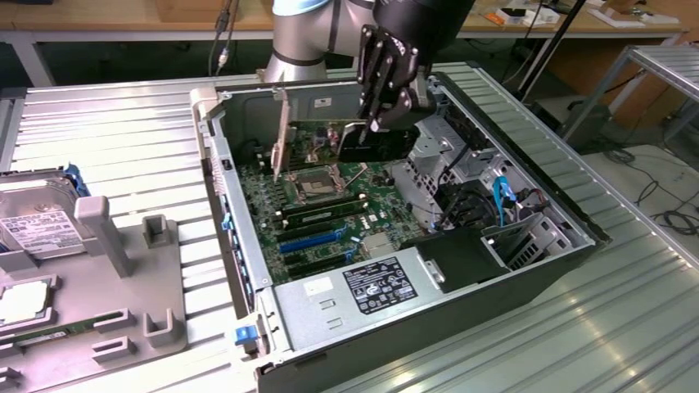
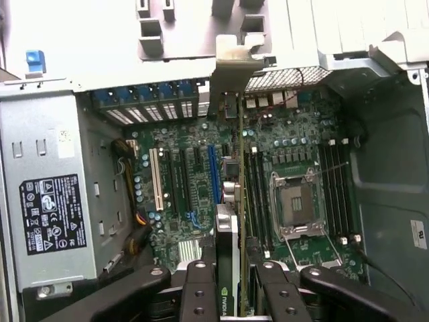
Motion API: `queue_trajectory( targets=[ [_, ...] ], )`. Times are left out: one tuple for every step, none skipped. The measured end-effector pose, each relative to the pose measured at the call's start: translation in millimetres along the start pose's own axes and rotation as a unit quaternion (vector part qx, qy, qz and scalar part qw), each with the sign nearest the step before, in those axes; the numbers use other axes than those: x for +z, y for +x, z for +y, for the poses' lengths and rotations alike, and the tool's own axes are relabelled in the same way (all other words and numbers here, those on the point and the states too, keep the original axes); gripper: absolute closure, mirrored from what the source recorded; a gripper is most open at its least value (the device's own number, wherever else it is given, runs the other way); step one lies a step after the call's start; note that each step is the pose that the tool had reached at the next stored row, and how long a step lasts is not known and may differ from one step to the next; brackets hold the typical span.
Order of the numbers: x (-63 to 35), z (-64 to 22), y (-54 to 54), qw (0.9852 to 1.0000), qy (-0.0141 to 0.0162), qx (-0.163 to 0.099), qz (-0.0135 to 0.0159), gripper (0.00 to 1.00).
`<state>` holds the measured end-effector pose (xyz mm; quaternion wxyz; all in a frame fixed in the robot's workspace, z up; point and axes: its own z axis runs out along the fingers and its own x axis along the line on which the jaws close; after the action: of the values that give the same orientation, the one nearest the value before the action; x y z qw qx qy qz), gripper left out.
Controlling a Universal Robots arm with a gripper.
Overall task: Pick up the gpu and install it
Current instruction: 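Insert the gpu into the slot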
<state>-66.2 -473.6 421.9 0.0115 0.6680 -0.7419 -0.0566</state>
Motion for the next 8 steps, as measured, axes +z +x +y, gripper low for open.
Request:
queue_trajectory(
  targets=[
    [0.0, 0.0, 0.0, 0.9999, -0.0007, -0.013, 0.0013, 0.73],
    [0.0, 0.0, 0.0, 0.9998, -0.0011, -0.019, 0.0019, 0.73],
    [0.0, 0.0, 0.0, 0.9996, -0.0016, -0.027, 0.0027, 0.73],
    [0.0, -0.1, 0.0, 0.9994, -0.0019, -0.033, 0.0033, 0.73],
    [0.0, 0.0, 0.0, 0.9992, -0.0023, -0.039, 0.0039, 0.73],
    [0.0, 0.0, 0.0, 0.9990, -0.0027, -0.045, 0.0045, 0.73],
    [0.0, 0.0, 0.0, 0.9986, -0.0031, -0.052, 0.0052, 0.73],
    [0.0, -0.1, 0.0, 0.9980, -0.0037, -0.063, 0.0064, 0.73]
  ],
)
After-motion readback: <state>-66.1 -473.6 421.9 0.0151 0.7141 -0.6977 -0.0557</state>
